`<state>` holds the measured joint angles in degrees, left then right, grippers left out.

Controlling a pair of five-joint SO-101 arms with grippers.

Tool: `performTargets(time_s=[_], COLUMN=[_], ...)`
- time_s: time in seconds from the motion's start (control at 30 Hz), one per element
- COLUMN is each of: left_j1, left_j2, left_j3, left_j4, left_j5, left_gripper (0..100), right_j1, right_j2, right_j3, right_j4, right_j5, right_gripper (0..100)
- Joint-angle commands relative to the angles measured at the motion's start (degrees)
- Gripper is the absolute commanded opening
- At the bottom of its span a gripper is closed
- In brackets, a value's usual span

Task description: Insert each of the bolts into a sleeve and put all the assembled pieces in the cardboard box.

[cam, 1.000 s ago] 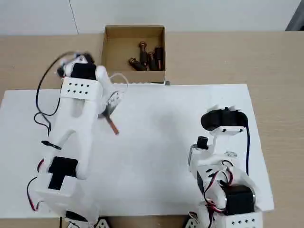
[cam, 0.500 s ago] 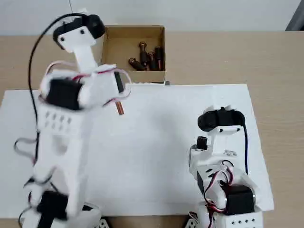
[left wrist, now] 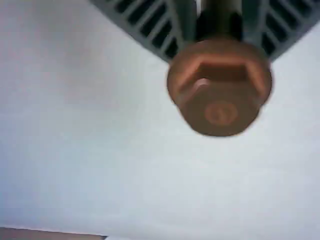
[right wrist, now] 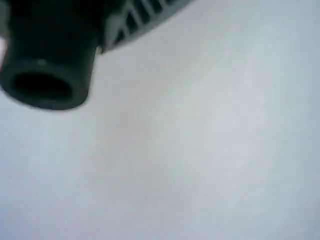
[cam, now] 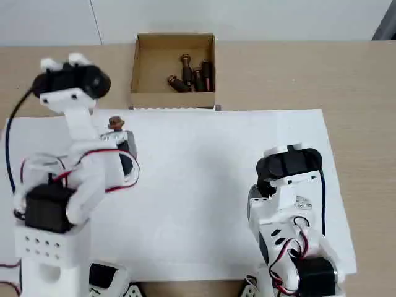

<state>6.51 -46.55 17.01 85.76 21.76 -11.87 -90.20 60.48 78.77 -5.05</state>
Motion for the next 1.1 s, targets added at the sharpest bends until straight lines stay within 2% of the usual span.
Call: performTargets(time_s=[0.0, 0.23, 0.37, 0.53, 0.77, 0.93, 1.07], left_j1=[-0.97, -0.53, -0.53, -0.79, -0.44, -0.26, 3.96], left_j2=[-8.53, -26.29, -33.58, -42.64, -58.11, -57.67, -57.76], left_j3=[9.19, 29.14, 37.05, 44.97, 55.16, 55.52, 55.52], left_j4=[-7.47, -21.54, -26.37, -31.12, -34.46, -34.55, -34.46], left_j5=[-2.64, -4.84, -4.75, -0.44, 4.92, 11.25, 13.36], left_gripper=[1, 1, 1, 1, 1, 1, 1], right_j1=[-4.0, -11.47, -16.48, -22.29, -27.3, -30.64, -33.01], right_j2=[-0.92, -0.92, -0.92, -0.92, -0.92, -0.92, -0.92], right_j3=[-2.55, 2.81, 6.59, 10.37, 15.56, 19.25, 21.8], right_j4=[-1.8, -10.95, -15.87, -20.7, -30.46, -34.86, -38.64], right_j5=[0.44, 0.53, 0.53, 0.88, 7.38, 10.81, 13.63], right_gripper=[0.3, 0.2, 0.2, 0.2, 0.2, 0.2, 0.2])
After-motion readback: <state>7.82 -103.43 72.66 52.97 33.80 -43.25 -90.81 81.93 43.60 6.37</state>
